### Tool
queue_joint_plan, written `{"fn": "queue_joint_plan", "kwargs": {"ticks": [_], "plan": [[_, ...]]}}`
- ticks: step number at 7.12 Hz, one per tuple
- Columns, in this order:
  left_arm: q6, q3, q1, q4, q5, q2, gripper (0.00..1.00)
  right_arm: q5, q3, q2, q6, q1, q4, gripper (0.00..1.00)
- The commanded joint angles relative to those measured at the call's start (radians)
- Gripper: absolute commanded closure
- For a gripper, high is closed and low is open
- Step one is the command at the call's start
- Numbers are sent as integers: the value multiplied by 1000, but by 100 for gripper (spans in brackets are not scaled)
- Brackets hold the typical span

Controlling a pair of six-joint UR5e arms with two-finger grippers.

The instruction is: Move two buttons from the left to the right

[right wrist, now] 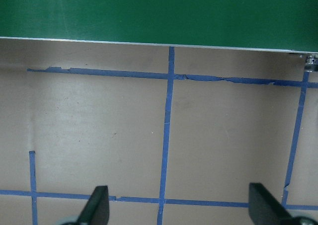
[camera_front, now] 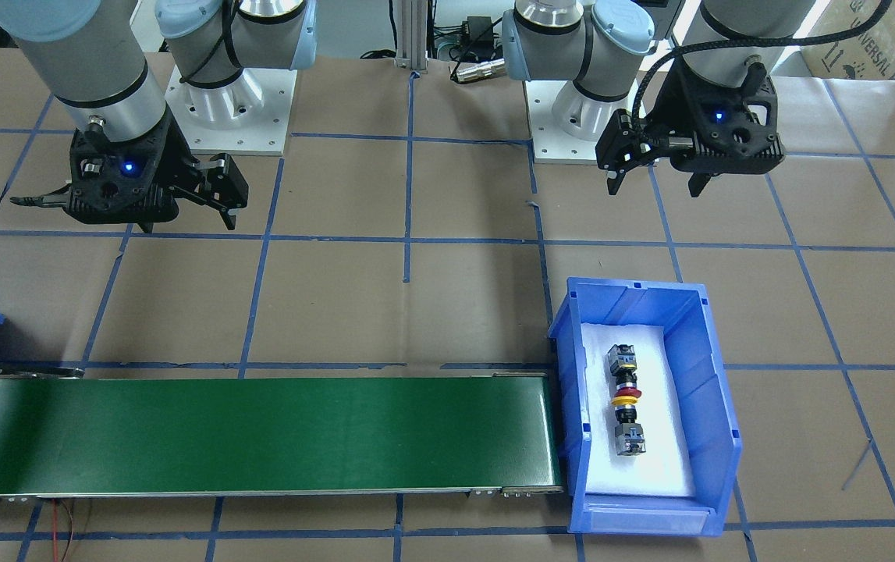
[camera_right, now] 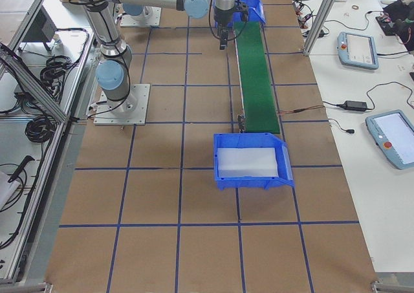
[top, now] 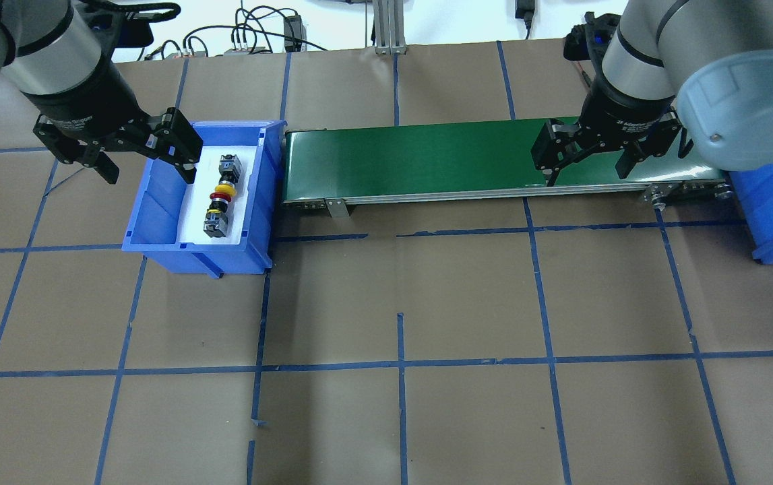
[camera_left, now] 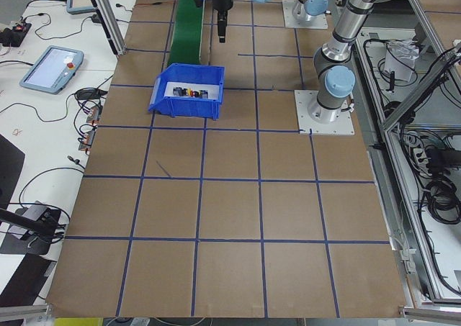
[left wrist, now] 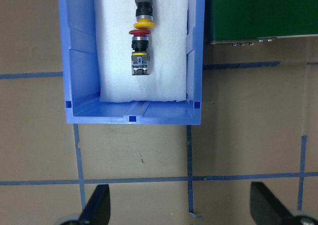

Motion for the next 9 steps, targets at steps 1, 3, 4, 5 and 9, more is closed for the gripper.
{"fn": "queue_joint_plan", "kwargs": {"ticks": [1, 3, 4, 5, 9], "plan": [[-10, 6, -1, -6, 3, -1, 0, 0, 0, 1, 0, 0, 0, 0], [-11, 4, -2, -8, -3, -1, 0, -1, 0, -1, 0, 0, 0, 0], [-11, 4, -1, -8, -3, -1, 0, -1, 0, -1, 0, 0, 0, 0], [-10, 4, -1, -9, 2, 1, 0, 0, 0, -1, -1, 2, 0, 0], [-4, 18, 2, -47, 6, 2, 0, 0, 0, -1, -1, 0, 0, 0]]}}
